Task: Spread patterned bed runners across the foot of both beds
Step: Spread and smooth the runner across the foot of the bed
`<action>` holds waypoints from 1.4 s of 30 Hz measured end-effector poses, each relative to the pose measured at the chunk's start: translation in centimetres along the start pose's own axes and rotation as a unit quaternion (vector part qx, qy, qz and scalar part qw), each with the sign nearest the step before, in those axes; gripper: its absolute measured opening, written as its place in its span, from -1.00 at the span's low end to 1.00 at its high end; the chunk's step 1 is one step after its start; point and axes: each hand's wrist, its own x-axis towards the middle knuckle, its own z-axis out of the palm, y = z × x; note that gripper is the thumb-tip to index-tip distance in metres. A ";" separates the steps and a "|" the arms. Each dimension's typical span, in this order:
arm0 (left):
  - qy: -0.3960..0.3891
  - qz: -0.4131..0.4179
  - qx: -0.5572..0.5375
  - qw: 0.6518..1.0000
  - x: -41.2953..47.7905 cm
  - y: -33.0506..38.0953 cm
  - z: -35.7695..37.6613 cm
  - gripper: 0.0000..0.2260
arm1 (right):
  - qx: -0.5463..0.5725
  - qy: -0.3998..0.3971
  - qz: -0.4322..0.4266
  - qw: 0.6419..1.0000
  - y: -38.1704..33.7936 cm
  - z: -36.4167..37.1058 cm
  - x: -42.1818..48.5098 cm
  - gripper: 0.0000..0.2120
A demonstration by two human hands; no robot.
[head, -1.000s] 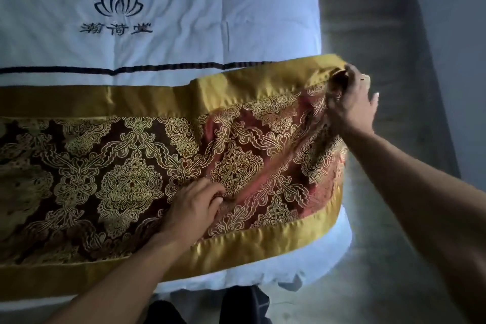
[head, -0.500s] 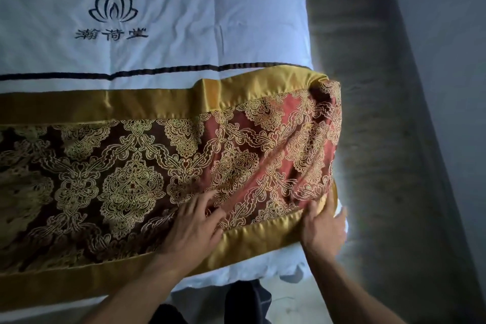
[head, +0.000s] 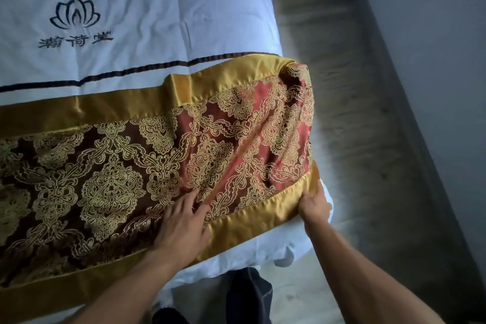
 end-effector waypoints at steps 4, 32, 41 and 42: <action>0.005 -0.011 0.018 1.000 0.3 0.7 -0.3 -0.51 | 0.067 -0.036 -0.020 0.997 0.6 -1.1 0.9 -0.35; -0.097 0.005 0.039 0.995 2.2 3.9 0.4 -0.44 | 0.311 0.032 -0.067 0.948 -1.1 -4.5 3.5 -0.32; -0.090 0.001 0.050 0.995 3.0 5.2 -1.2 -0.47 | 0.045 0.110 -0.057 0.991 1.9 -8.4 1.5 -0.47; -0.091 -0.001 0.052 0.995 3.0 5.2 -1.2 -0.47 | -0.006 0.056 -0.005 0.998 3.6 -8.4 1.9 -0.57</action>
